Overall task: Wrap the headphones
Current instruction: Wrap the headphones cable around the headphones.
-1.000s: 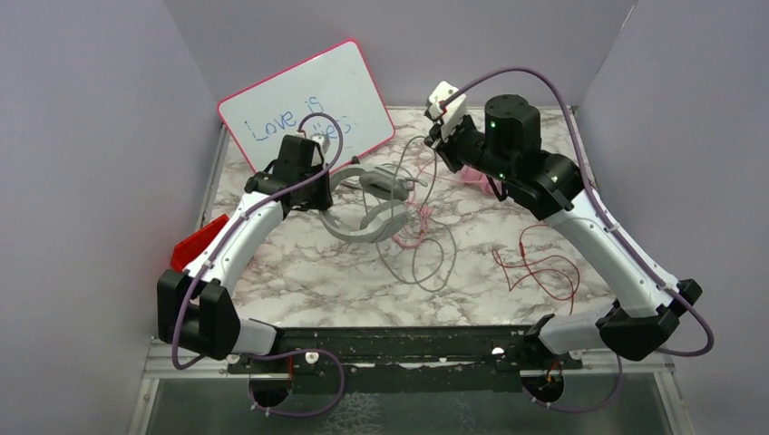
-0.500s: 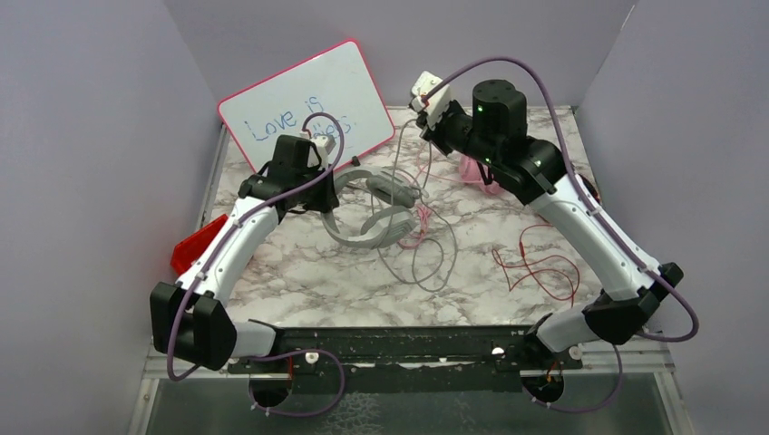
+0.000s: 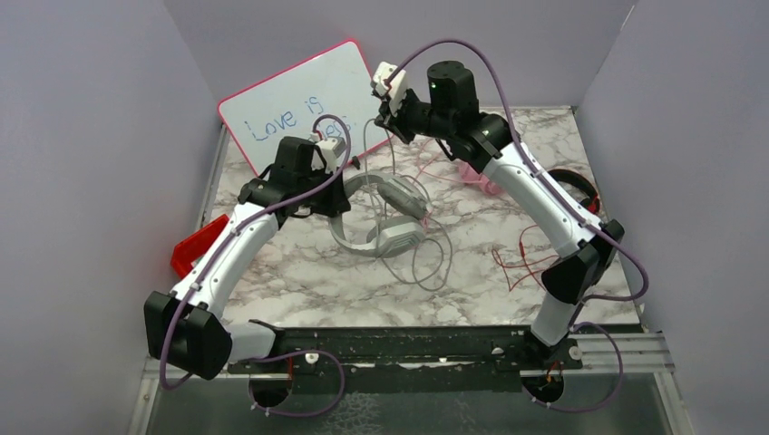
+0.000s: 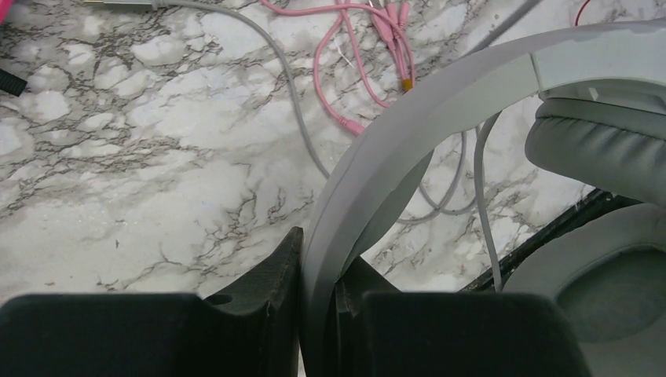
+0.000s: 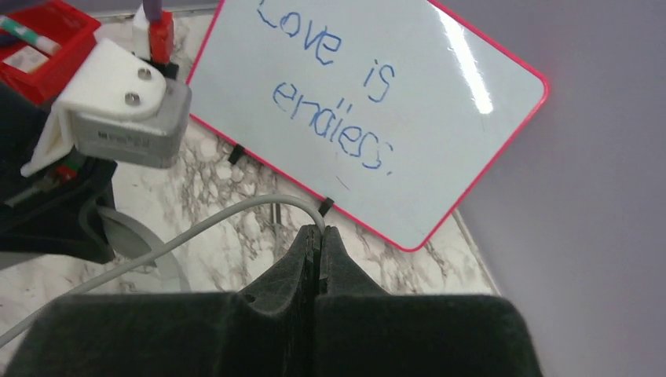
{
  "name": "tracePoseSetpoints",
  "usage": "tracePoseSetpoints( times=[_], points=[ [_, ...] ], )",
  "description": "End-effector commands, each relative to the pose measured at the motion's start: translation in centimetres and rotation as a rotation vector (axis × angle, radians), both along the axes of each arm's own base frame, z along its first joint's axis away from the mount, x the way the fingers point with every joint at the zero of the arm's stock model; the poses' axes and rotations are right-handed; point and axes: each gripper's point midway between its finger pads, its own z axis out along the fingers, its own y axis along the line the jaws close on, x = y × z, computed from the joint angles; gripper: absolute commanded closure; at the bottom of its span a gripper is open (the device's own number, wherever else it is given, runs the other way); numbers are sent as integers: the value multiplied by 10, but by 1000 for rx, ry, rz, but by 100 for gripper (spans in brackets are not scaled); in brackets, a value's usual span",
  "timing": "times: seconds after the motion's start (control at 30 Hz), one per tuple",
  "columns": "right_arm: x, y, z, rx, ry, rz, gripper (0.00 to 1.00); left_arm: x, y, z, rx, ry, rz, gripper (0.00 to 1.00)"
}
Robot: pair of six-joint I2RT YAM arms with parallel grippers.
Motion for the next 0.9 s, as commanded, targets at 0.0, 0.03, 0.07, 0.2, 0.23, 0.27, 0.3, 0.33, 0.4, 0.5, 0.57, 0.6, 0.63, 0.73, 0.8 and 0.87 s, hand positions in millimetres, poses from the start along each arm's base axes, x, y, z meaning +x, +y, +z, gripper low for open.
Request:
tracePoseSetpoints(
  times=[0.0,0.03,0.07,0.2,0.23,0.27,0.3,0.33,0.4,0.5,0.57,0.6,0.63,0.73,0.8,0.87],
  points=[
    [-4,21,27,133,29,85,100,-7,-21,23,-56,-51,-50,100],
    [-5,24,29,147,36,95,100,-7,-23,21,-50,-47,-50,100],
    [-4,26,30,152,42,95,100,-8,-24,20,-46,-45,-51,100],
    [28,0,18,145,56,-62,100,-11,-22,33,-50,-80,-37,100],
    [38,-12,11,157,80,-92,100,-12,-21,35,-47,-86,-35,100],
    [47,-24,4,167,111,-115,100,-13,-20,36,-45,-88,-34,100],
    [53,-32,-6,169,142,-130,100,-14,-19,38,-48,-90,-35,100],
    [55,-37,-16,166,170,-128,100,-16,-20,41,-58,-92,-40,100],
    [49,-35,-34,159,215,-82,100,-19,-24,48,-83,-100,-55,100],
    [34,-33,-67,162,291,-46,100,-21,-27,62,-114,-119,-65,100],
    [22,-31,-79,178,331,-6,100,-20,-29,73,-134,-140,-64,100],
    [16,-29,-84,187,357,17,100,-20,-31,78,-148,-149,-71,100],
    [11,-26,-91,189,389,41,100,-20,-34,83,-166,-156,-83,100],
    [-9,-19,-113,189,522,112,100,-16,-40,98,-208,-176,-86,100],
    [-23,-18,-126,204,597,136,100,-12,-41,113,-235,-210,-69,100],
    [-37,-19,-130,246,650,158,100,-7,-41,130,-262,-255,-48,100]
  ],
)
